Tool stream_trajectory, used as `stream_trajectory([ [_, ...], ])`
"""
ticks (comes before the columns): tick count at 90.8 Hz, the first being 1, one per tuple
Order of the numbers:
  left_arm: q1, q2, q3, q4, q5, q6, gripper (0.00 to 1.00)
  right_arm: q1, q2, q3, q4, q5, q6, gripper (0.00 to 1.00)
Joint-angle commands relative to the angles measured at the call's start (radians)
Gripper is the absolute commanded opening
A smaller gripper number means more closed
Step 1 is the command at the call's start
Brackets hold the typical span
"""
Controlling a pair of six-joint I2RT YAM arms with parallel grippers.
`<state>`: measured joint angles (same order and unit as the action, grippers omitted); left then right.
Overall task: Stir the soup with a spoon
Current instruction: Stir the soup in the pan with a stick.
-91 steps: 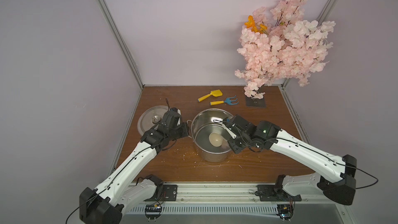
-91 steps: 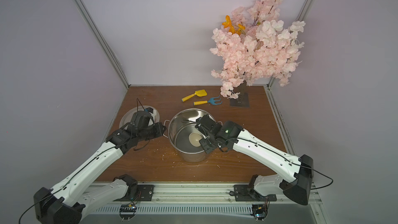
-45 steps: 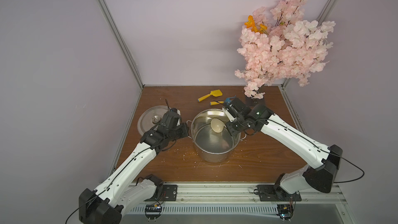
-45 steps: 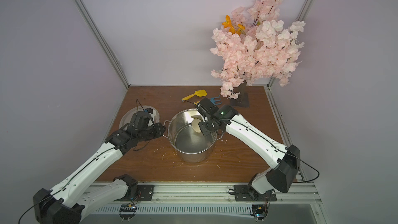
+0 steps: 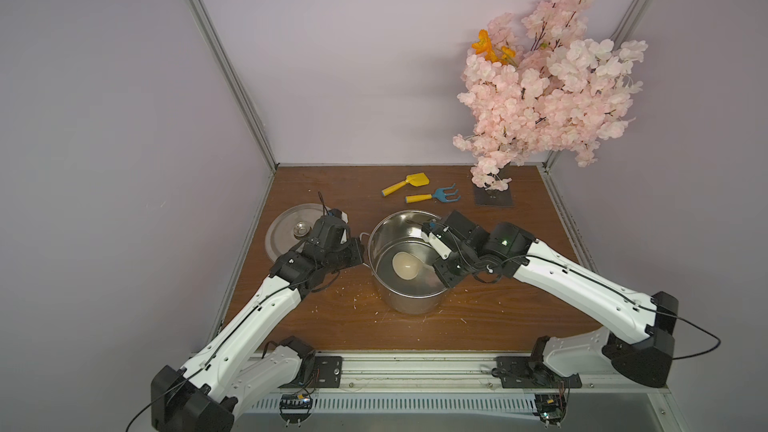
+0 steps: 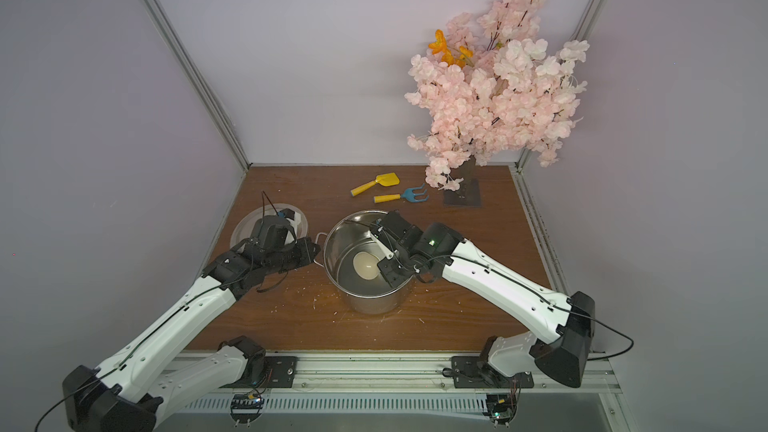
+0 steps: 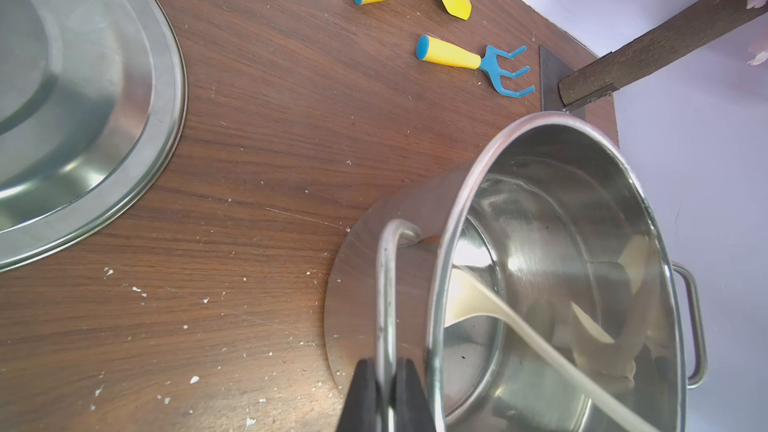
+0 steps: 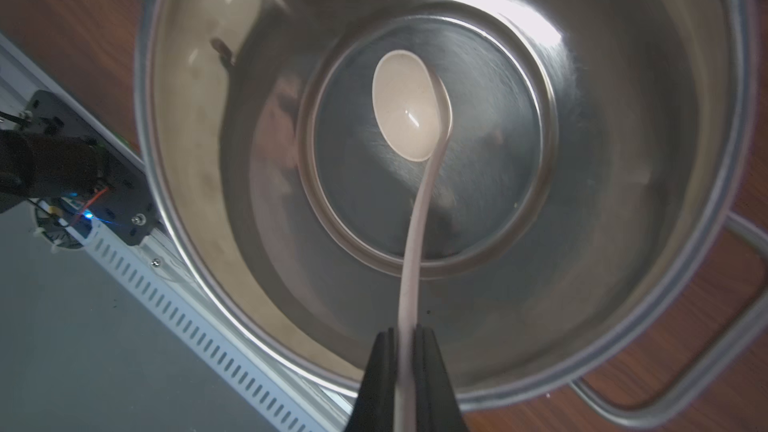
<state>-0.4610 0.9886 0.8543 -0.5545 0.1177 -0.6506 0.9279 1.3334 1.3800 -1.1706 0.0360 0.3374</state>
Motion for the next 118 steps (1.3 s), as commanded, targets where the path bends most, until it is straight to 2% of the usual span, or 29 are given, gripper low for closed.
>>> stream_trajectory([
  [1, -0.013, -0.028, 0.018, 0.012, 0.018, 0.034, 0.01, -0.039, -0.062, -0.030, -0.045, 0.106, 0.026, 0.00],
  [12, -0.013, -0.027, 0.011, 0.013, 0.020, 0.033, 0.01, -0.092, -0.042, -0.010, -0.055, 0.155, 0.020, 0.00],
  [27, -0.013, -0.031, 0.007, 0.013, 0.021, 0.034, 0.01, -0.111, 0.060, 0.107, -0.024, 0.158, 0.007, 0.00],
  [40, -0.013, -0.023, 0.006, 0.014, 0.025, 0.034, 0.01, -0.100, 0.164, 0.212, 0.012, 0.042, -0.011, 0.00],
  [56, -0.012, -0.018, 0.008, 0.015, 0.023, 0.037, 0.01, 0.000, 0.216, 0.245, 0.074, -0.063, -0.018, 0.00],
  [71, -0.013, -0.019, 0.011, 0.014, 0.022, 0.037, 0.01, 0.074, 0.179, 0.175, 0.086, -0.090, -0.008, 0.00],
  [91, -0.013, -0.025, 0.013, 0.013, 0.022, 0.035, 0.01, 0.079, 0.032, 0.028, 0.015, 0.010, 0.051, 0.00],
  [101, -0.013, -0.027, 0.015, 0.013, 0.022, 0.035, 0.02, 0.048, -0.031, -0.019, -0.033, 0.096, 0.078, 0.00],
  [118, -0.013, -0.031, 0.013, 0.013, 0.025, 0.033, 0.02, -0.065, -0.041, 0.001, -0.051, 0.141, 0.050, 0.00],
])
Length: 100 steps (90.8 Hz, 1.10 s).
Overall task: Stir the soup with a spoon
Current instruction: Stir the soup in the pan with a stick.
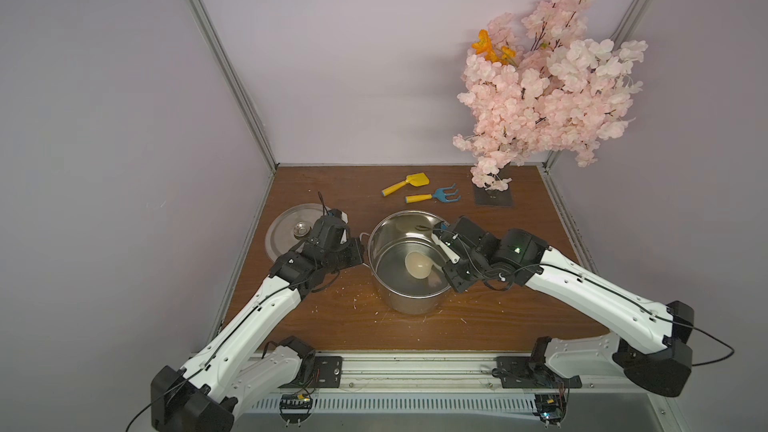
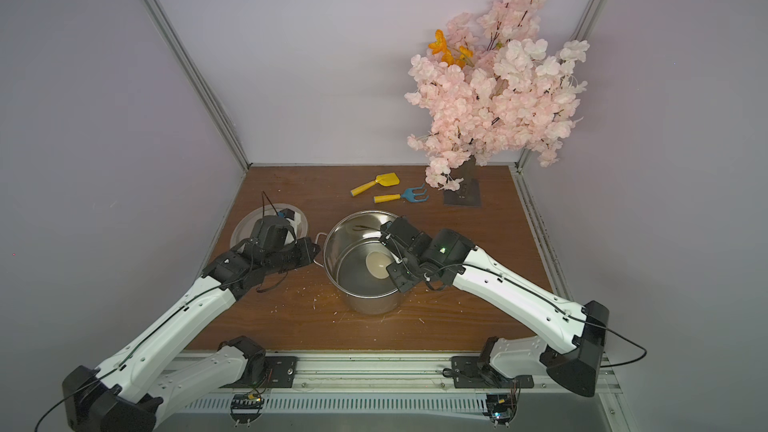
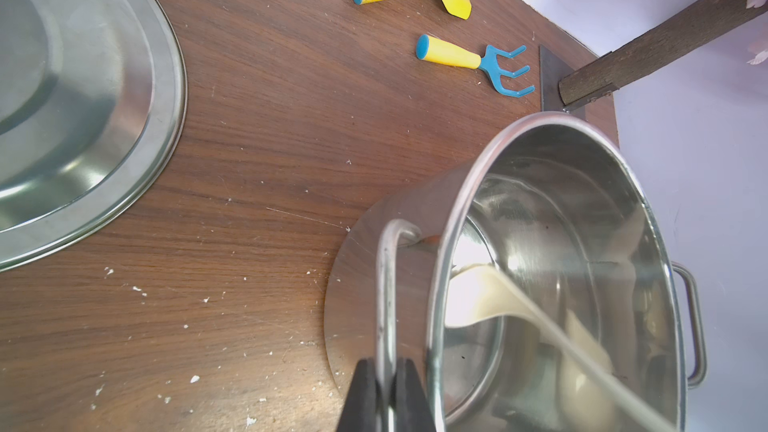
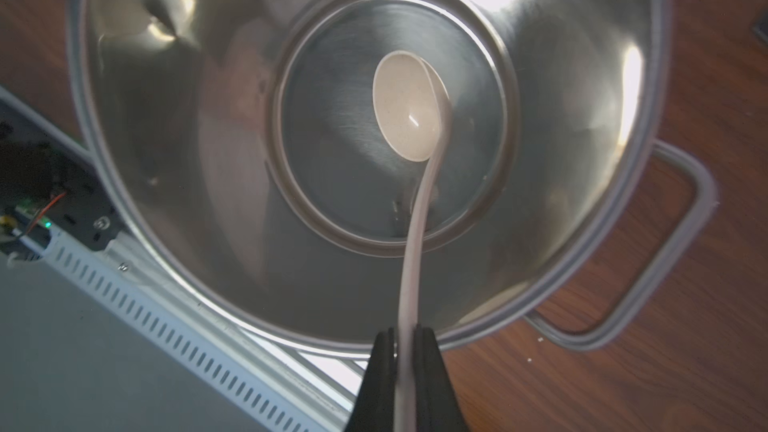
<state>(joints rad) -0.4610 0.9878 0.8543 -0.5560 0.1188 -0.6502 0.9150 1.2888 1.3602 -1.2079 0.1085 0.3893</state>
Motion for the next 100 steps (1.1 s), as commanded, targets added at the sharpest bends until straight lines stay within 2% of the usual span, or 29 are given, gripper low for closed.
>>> stream_trajectory([
  [1, -0.013, -0.030, 0.013, 0.014, 0.024, 0.033, 0.02, -0.055, 0.008, 0.025, -0.012, 0.069, -0.005, 0.00],
  [16, -0.013, -0.035, 0.007, 0.014, 0.027, 0.030, 0.02, -0.070, 0.117, 0.127, 0.025, 0.048, -0.030, 0.00],
  [28, -0.013, -0.035, 0.000, 0.016, 0.028, 0.027, 0.02, -0.067, 0.215, 0.215, 0.066, -0.036, -0.050, 0.00],
  [44, -0.013, -0.035, 0.002, 0.014, 0.028, 0.028, 0.02, 0.006, 0.284, 0.275, 0.099, -0.111, -0.066, 0.00],
  [64, -0.013, -0.027, 0.018, 0.014, 0.027, 0.030, 0.03, 0.083, 0.185, 0.132, 0.117, -0.130, -0.031, 0.00],
  [78, -0.013, -0.028, 0.026, 0.015, 0.025, 0.033, 0.03, 0.081, 0.058, 0.012, 0.068, -0.064, 0.008, 0.00],
  [89, -0.013, -0.028, 0.026, 0.014, 0.027, 0.033, 0.04, 0.037, -0.006, -0.030, 0.021, 0.013, 0.015, 0.00],
  [100, -0.013, -0.030, 0.024, 0.015, 0.028, 0.034, 0.04, -0.052, 0.008, -0.005, 0.005, 0.048, -0.014, 0.00],
])
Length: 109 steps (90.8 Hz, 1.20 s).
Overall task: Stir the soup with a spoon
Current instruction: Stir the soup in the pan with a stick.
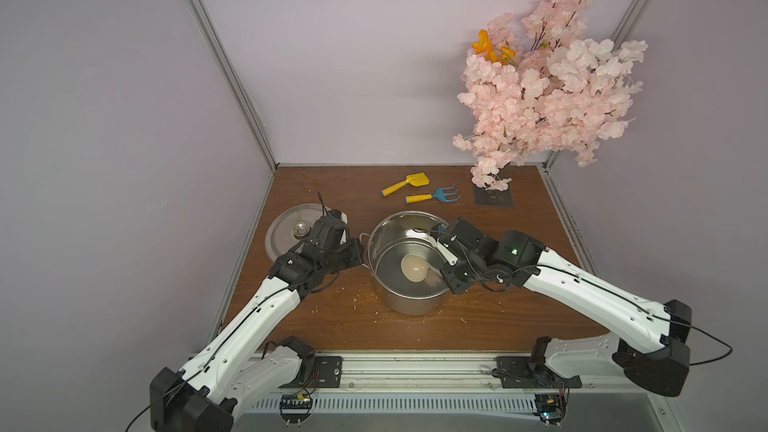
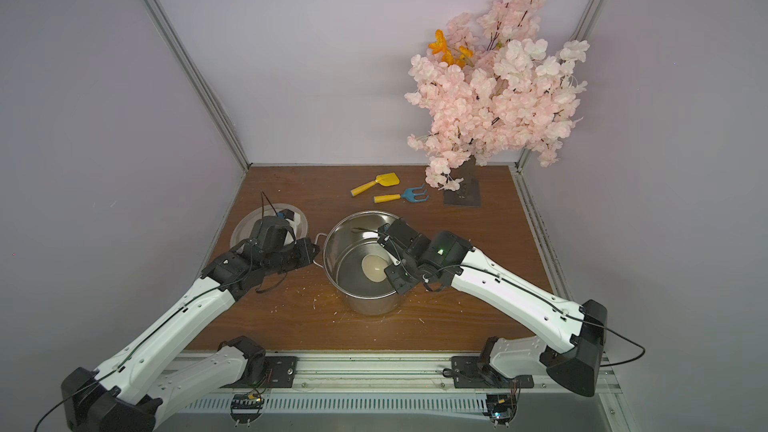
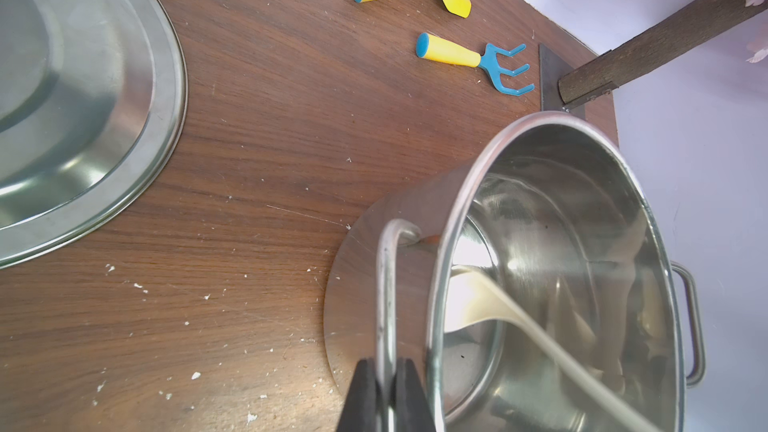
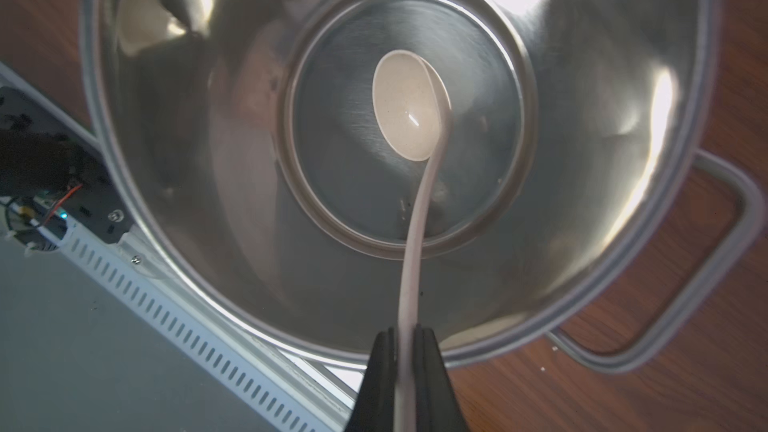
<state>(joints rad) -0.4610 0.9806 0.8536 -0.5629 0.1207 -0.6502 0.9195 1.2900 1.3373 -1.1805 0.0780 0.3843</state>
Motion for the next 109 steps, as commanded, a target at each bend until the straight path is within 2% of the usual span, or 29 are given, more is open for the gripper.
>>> stream_trajectory([
  [1, -0.013, -0.024, 0.025, 0.021, 0.027, 0.034, 0.04, -0.061, 0.011, 0.022, -0.021, 0.081, -0.012, 0.00],
  [20, -0.013, -0.036, 0.012, 0.021, 0.023, 0.029, 0.04, -0.102, 0.154, 0.158, 0.002, 0.091, -0.067, 0.00],
  [33, -0.013, -0.030, 0.001, 0.021, 0.022, 0.024, 0.04, -0.096, 0.247, 0.260, 0.036, -0.018, -0.094, 0.00],
  [44, -0.013, -0.024, 0.005, 0.021, 0.018, 0.026, 0.04, -0.038, 0.277, 0.290, 0.064, -0.087, -0.106, 0.00],
  [55, -0.013, -0.018, 0.016, 0.021, 0.019, 0.029, 0.04, 0.030, 0.245, 0.247, 0.073, -0.110, -0.093, 0.00],
  [66, -0.013, -0.016, 0.026, 0.021, 0.019, 0.030, 0.04, 0.056, 0.149, 0.131, 0.071, -0.096, -0.058, 0.00],
  [78, -0.013, -0.021, 0.026, 0.020, 0.021, 0.031, 0.04, 0.049, 0.034, 0.012, 0.023, 0.006, -0.013, 0.00],
  [92, -0.013, -0.023, 0.024, 0.021, 0.022, 0.029, 0.04, -0.052, -0.031, -0.035, -0.008, 0.061, -0.027, 0.00],
  [109, -0.013, -0.034, 0.016, 0.020, 0.023, 0.030, 0.04, -0.149, 0.041, 0.035, 0.003, 0.100, -0.063, 0.00],
])
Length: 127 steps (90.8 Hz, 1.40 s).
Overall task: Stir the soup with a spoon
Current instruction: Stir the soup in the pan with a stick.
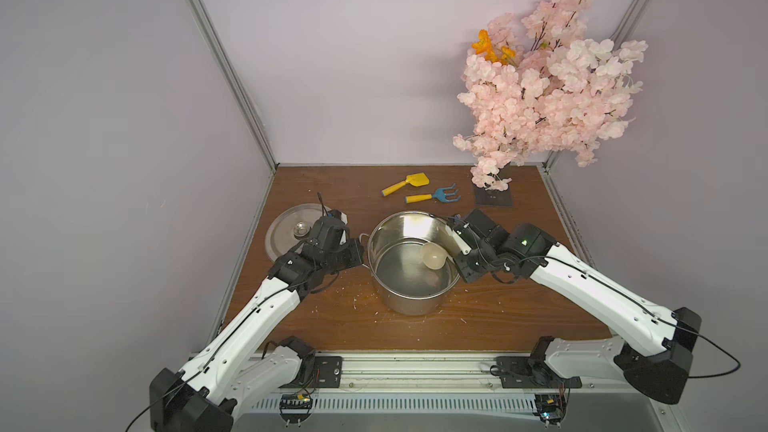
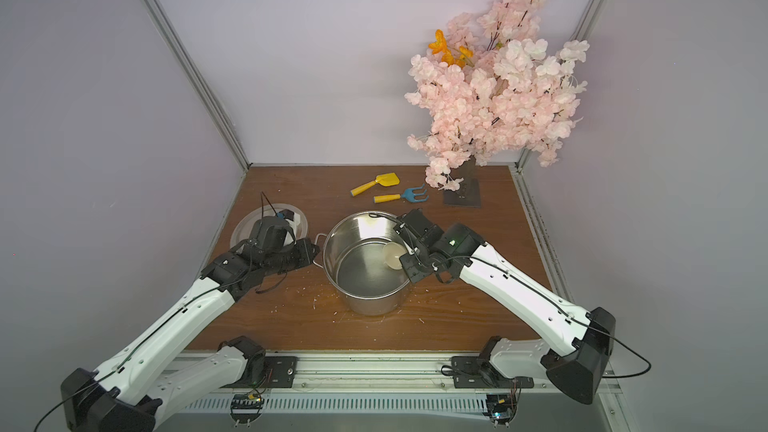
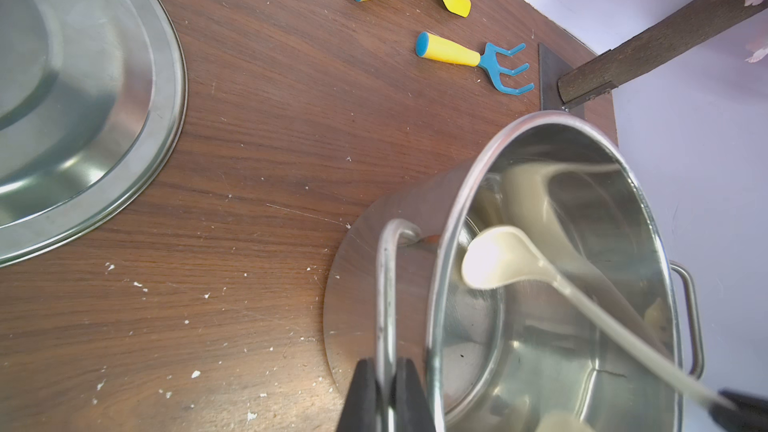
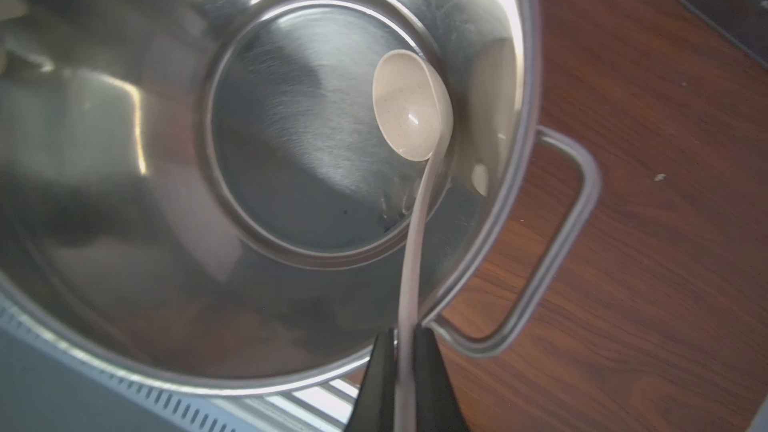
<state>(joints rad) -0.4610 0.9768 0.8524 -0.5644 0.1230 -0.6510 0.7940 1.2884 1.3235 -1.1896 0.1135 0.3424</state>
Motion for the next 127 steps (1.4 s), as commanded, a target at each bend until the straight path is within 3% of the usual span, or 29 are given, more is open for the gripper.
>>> stream_trajectory([
  [1, -0.012, -0.031, 0.017, 0.021, 0.021, 0.030, 0.04, -0.025, 0.050, 0.055, 0.014, 0.063, -0.022, 0.00],
  [16, -0.013, -0.019, 0.010, 0.023, 0.021, 0.031, 0.04, -0.017, 0.173, 0.178, 0.044, -0.038, -0.040, 0.00],
  [27, -0.013, -0.011, 0.013, 0.023, 0.018, 0.033, 0.04, 0.062, 0.233, 0.239, 0.059, -0.093, -0.056, 0.00],
  [45, -0.013, 0.000, 0.040, 0.022, 0.017, 0.037, 0.04, 0.163, 0.207, 0.196, 0.074, -0.114, -0.033, 0.00],
  [69, -0.013, -0.001, 0.032, 0.023, 0.010, 0.036, 0.04, 0.160, 0.046, 0.042, 0.005, 0.000, 0.018, 0.00],
  [83, -0.013, -0.008, 0.035, 0.022, 0.009, 0.039, 0.04, 0.083, -0.013, 0.004, -0.019, 0.073, 0.017, 0.00],
  [104, -0.013, -0.017, 0.023, 0.023, 0.014, 0.044, 0.05, 0.014, 0.096, 0.134, 0.000, 0.076, 0.000, 0.00],
  [127, -0.013, 0.002, 0.016, 0.024, 0.014, 0.042, 0.06, 0.094, 0.243, 0.281, 0.074, -0.084, -0.010, 0.00],
])
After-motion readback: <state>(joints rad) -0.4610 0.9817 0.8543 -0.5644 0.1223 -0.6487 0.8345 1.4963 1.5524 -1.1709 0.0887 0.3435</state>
